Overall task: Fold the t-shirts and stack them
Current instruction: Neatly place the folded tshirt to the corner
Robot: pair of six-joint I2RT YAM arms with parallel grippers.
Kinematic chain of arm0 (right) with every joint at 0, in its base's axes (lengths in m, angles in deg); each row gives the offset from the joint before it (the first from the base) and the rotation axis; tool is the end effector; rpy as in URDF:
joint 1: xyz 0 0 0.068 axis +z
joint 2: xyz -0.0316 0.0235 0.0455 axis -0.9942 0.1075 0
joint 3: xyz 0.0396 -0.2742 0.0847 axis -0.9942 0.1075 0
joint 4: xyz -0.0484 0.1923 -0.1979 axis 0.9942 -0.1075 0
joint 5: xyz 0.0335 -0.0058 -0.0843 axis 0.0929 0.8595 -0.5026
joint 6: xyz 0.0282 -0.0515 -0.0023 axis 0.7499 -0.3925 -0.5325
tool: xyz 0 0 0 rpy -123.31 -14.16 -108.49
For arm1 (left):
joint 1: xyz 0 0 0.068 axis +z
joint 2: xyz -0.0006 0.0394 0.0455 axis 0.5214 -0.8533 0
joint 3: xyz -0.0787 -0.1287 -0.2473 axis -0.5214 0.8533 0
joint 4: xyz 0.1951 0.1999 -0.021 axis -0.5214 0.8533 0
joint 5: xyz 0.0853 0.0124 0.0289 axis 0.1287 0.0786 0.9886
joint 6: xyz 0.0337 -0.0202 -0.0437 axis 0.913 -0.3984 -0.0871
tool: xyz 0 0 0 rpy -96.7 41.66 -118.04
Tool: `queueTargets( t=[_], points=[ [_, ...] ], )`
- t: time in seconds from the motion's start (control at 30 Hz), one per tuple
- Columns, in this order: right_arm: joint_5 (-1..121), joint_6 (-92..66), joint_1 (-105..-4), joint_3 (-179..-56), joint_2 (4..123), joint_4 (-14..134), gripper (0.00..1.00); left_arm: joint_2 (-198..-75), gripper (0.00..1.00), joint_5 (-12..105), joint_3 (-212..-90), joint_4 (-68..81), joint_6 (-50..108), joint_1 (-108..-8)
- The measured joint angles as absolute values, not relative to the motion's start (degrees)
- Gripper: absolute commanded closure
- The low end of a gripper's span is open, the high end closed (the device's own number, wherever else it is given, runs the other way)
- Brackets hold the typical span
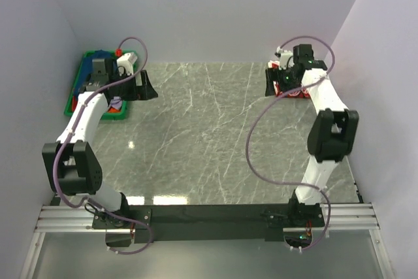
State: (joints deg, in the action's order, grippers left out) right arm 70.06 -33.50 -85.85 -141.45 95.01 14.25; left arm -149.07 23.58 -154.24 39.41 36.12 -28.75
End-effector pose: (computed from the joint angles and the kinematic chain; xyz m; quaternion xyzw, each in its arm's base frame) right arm 0.4577 -0.0030 0.2732 -0.1395 0.9434 0.1142 0.2784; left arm 0.3612 -0.0051 0.3230 0.0483 0.8883 -0.2534 0.3799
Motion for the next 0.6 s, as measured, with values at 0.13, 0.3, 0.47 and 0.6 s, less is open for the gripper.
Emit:
queueTargets(
  t=[0.13,0.3,0.47,0.6],
  points=[
    [73.45,-33.69,-84.34,-135.29,83.03,15.98,0.07,-152.87,0.01,24.52,-157.5,40.37,37.63,-30.92],
    [76.05,-33.85,-83.47,-124.19,76.98,16.68,0.06,-158.12,0.01,26.79,-161.52,43.63,41.63,-37.52],
    [76.45,-33.87,-80.59,-110.77,76.59,16.92,0.06,-156.55,0.01,29.35,-151.6,42.71,42.18,-41.54],
    [75.9,-33.61,-78.42,-103.25,74.05,16.98,0.06,-154.4,0.0,32.37,-144.25,42.23,42.53,-42.19]
  ],
)
